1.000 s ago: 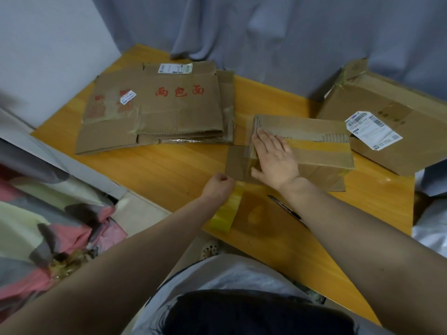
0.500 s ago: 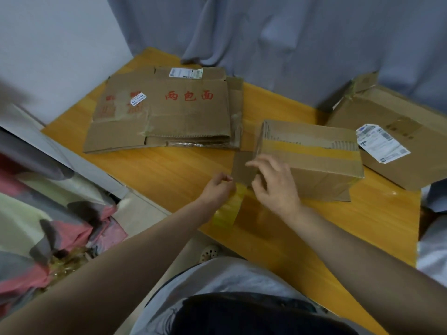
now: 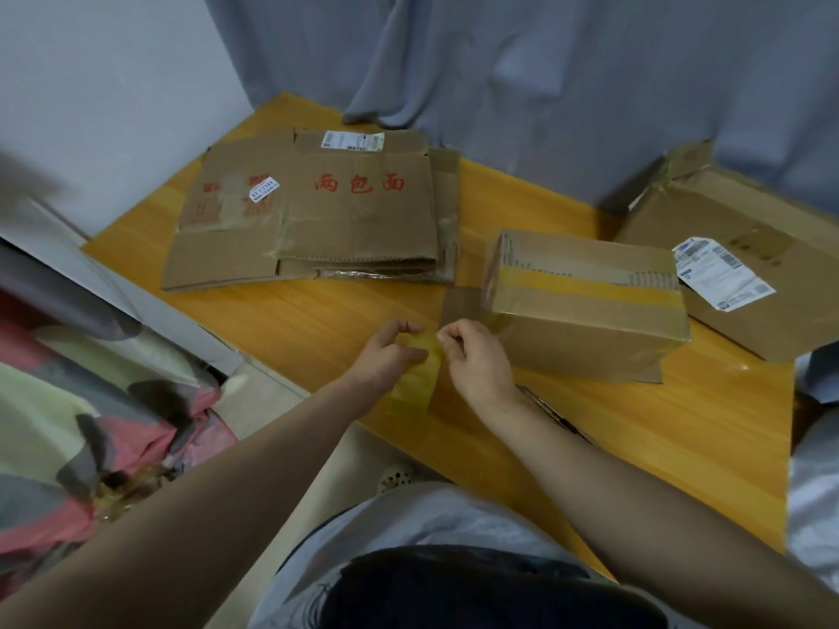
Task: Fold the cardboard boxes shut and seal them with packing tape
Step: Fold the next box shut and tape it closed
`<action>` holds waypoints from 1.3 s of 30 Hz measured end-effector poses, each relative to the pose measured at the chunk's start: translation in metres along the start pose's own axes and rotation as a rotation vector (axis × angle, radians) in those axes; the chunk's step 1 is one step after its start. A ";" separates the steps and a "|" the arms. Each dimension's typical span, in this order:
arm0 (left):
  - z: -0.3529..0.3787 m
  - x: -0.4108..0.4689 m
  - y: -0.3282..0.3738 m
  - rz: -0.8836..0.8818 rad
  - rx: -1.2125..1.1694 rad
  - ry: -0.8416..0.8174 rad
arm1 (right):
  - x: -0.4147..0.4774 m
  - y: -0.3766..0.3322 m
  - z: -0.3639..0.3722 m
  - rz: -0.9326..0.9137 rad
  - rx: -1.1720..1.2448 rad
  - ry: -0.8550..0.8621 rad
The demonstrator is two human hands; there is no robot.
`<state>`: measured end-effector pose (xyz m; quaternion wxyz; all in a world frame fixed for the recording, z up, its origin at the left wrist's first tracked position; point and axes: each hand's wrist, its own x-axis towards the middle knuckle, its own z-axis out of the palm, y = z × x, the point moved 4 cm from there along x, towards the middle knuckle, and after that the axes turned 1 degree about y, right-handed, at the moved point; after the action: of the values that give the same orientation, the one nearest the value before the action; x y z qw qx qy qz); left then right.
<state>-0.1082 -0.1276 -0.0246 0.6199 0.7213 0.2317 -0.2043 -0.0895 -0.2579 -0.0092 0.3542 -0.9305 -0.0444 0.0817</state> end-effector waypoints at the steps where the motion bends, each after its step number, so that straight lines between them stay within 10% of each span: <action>1: -0.002 -0.001 0.001 0.010 0.006 0.008 | -0.002 -0.005 0.001 -0.038 -0.020 0.029; 15: -0.024 0.005 -0.008 -0.026 -0.119 -0.008 | 0.011 -0.014 0.006 0.091 0.407 0.082; 39: -0.031 0.014 -0.010 -0.052 -0.116 -0.052 | 0.026 -0.017 0.012 0.044 0.287 -0.044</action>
<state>-0.1026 -0.0942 -0.0356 0.6609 0.6725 0.2456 -0.2252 -0.0664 -0.2335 -0.0100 0.4806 -0.8691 -0.0197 0.1153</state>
